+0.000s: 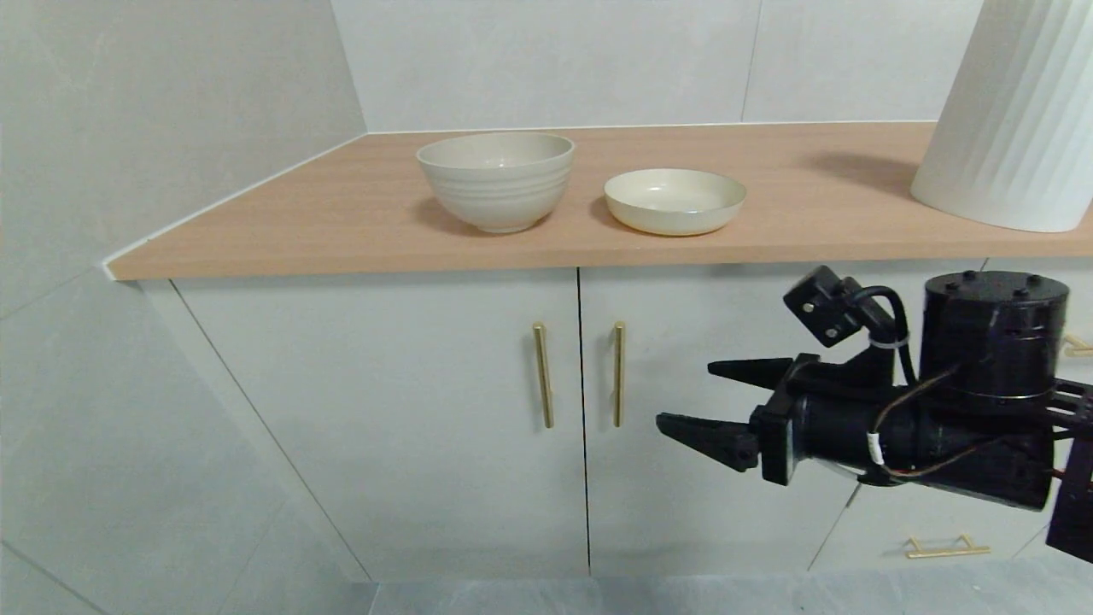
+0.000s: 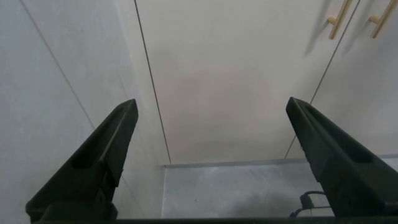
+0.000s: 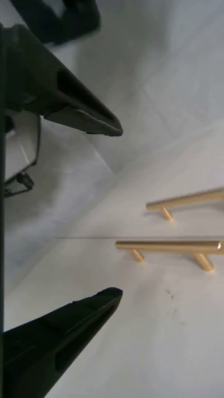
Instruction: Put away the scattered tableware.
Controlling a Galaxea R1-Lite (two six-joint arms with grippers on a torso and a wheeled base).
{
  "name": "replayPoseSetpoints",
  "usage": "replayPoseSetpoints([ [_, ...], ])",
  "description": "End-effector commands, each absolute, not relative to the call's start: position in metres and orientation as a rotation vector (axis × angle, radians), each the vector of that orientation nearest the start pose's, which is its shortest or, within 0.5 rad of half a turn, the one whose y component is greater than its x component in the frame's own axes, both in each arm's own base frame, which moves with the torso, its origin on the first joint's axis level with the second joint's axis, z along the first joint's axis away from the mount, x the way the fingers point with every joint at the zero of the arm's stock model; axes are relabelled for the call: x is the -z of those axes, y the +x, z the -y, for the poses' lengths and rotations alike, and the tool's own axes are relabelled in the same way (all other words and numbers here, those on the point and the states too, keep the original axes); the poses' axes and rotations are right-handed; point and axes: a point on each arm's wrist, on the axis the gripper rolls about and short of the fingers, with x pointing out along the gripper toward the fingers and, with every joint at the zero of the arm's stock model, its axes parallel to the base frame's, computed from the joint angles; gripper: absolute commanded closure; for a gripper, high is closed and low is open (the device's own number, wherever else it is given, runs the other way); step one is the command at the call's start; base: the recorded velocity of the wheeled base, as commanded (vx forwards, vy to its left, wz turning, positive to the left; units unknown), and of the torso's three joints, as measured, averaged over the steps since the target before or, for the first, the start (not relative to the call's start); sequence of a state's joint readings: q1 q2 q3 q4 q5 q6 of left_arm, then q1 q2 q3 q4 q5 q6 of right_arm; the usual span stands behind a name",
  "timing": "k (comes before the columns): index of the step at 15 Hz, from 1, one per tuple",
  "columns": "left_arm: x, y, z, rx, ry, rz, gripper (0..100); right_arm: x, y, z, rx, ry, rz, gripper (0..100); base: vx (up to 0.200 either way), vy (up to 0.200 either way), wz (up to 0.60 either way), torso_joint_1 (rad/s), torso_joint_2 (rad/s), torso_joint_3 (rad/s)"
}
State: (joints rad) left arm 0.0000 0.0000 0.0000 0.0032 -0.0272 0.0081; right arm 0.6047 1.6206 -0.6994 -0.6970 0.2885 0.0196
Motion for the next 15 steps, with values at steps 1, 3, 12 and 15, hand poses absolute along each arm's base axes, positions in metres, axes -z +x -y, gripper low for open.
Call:
replayPoseSetpoints([
  [1, -0.075, -0.023, 0.001, 0.028, 0.008, -0.003, 0, -0.165, 0.242, -0.182, -0.890, 0.016, -0.319, 0, 0.000, 0.000, 0.00, 0.000, 0.00, 0.000],
  [3, -0.075, -0.023, 0.001, 0.028, 0.008, -0.003, 0, -0.162, 0.242, -0.192, -0.905, 0.073, -0.356, 0, 0.000, 0.000, 0.00, 0.000, 0.00, 0.000],
  [12, -0.075, -0.023, 0.001, 0.028, 0.009, -0.001, 0, -0.157, 0.259, -0.210, -0.913, 0.159, -0.316, 0, 0.000, 0.000, 0.00, 0.000, 0.00, 0.000],
  [15, -0.075, -0.023, 0.001, 0.028, 0.009, -0.003, 0, -0.152, 0.262, -0.212, -0.915, 0.159, -0.319, 0, 0.000, 0.000, 0.00, 0.000, 0.00, 0.000],
])
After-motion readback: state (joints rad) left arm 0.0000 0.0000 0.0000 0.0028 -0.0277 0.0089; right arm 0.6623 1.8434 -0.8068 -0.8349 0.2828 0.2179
